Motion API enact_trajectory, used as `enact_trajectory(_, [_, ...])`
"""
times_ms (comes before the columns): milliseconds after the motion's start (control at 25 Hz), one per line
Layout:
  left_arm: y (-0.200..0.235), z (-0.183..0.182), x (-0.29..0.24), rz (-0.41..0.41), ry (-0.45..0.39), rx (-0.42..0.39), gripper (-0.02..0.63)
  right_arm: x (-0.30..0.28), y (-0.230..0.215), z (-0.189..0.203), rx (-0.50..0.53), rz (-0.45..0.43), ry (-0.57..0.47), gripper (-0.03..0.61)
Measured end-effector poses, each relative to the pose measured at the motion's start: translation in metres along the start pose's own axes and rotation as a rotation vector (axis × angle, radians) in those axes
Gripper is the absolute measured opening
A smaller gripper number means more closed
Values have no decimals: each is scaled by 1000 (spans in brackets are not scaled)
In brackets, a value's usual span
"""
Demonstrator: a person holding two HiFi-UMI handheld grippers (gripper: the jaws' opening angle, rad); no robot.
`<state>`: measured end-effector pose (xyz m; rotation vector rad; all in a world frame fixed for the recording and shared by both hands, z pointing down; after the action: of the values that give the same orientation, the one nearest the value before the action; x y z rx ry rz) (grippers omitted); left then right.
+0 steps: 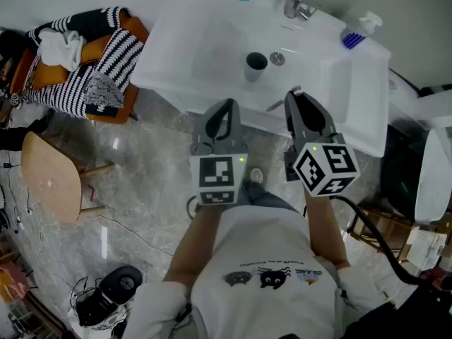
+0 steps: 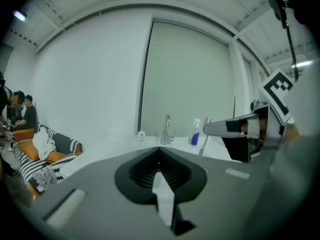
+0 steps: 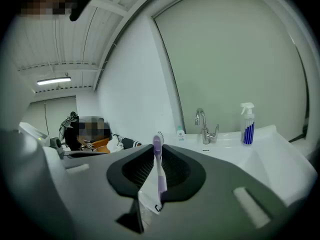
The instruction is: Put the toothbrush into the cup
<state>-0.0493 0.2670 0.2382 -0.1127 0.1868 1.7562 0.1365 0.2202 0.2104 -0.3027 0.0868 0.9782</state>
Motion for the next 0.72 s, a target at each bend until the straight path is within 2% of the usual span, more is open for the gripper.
enact_trajectory(720, [17,2,1,38,-3,20,0,-10,16,6,-9,28,2,52])
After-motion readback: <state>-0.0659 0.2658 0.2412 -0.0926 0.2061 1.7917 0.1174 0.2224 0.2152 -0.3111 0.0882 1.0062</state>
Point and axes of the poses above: the fingertips, and each gripper's own axes: x backward along the fingers, y to its left, z out of its underside, the point moved 9 cm from there along x, backward along the fingers, and after that the axes turned 4 degrees about -y, right-handed, at the moved point
